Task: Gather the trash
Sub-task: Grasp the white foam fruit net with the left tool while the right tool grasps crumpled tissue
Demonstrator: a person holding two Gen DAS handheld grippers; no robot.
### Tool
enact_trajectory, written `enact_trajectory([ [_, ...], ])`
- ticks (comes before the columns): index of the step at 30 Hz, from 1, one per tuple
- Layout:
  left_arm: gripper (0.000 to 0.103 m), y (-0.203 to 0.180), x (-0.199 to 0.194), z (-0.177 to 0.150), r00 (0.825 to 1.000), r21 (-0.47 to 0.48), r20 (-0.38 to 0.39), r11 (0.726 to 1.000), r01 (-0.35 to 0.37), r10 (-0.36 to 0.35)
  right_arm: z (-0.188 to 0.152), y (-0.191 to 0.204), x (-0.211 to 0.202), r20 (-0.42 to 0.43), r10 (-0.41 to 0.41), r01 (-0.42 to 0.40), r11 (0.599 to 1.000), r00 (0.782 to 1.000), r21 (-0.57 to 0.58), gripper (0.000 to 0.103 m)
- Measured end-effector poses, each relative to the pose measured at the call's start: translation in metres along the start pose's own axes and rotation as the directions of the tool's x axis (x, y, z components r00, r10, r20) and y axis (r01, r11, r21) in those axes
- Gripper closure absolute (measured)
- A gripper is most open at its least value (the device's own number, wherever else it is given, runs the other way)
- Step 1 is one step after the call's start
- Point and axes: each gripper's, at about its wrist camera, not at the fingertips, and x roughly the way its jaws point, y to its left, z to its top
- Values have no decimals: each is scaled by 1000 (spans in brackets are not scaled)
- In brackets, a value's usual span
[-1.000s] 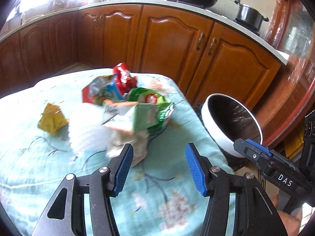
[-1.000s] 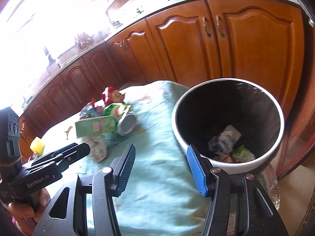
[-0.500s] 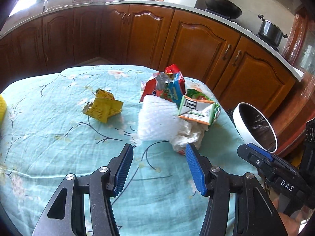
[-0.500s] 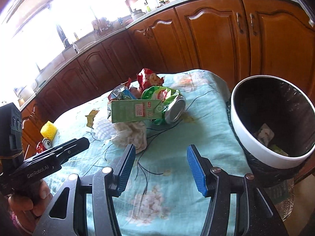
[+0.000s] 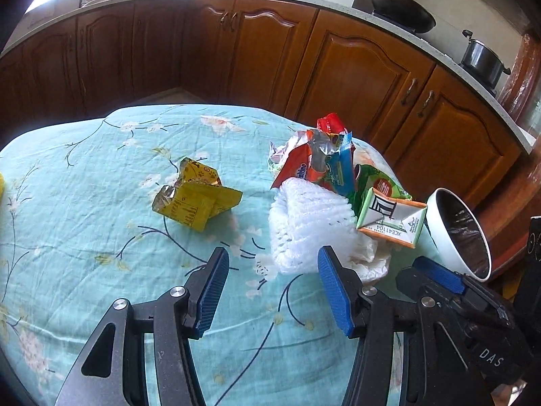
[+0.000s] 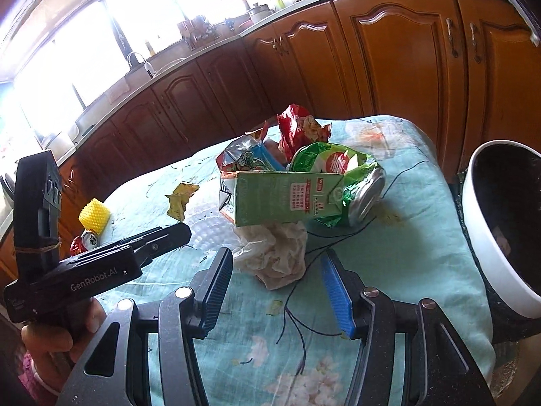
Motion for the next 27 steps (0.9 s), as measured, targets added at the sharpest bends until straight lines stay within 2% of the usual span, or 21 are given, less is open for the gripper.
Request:
enact_trajectory([
  [3,50,-2,14,5,1000,4,-11,1000,15,-15,2,0,12,-10,9,-9,1000,1000,4,50],
  [5,51,-4,23,7,1000,15,-18,1000,20,-20,4,-2,21,-19,10,-9,1000,1000,6,57],
  [6,57,-5,28,7,1000,22,-23,1000,21,-21,4,-4,25,-27,12,-11,1000,1000,7,62],
  [7,68,-5,34,7,999,28,-34,999,24,-23,4,-5,27,-33,13,-13,1000,999,7,69],
  [9,85,-7,43,7,998,37,-58,999,39,-37,3,-5,27,-32,12,-12,1000,999,1,76],
  [11,88,-10,45,6,998,59,-53,998,36,-33,2,-5,25,-29,14,-15,1000,999,-4,87],
  [12,91,-13,45,5,999,73,-44,997,32,-29,2,-5,23,-29,13,-13,1000,999,-5,89],
  [16,94,-16,38,1,999,92,-23,995,37,-35,-1,-7,17,-30,20,-20,1000,999,1,93],
  [27,95,-1,-6,-19,999,57,38,998,30,-32,-17,-6,-16,-11,49,-49,999,999,9,95],
])
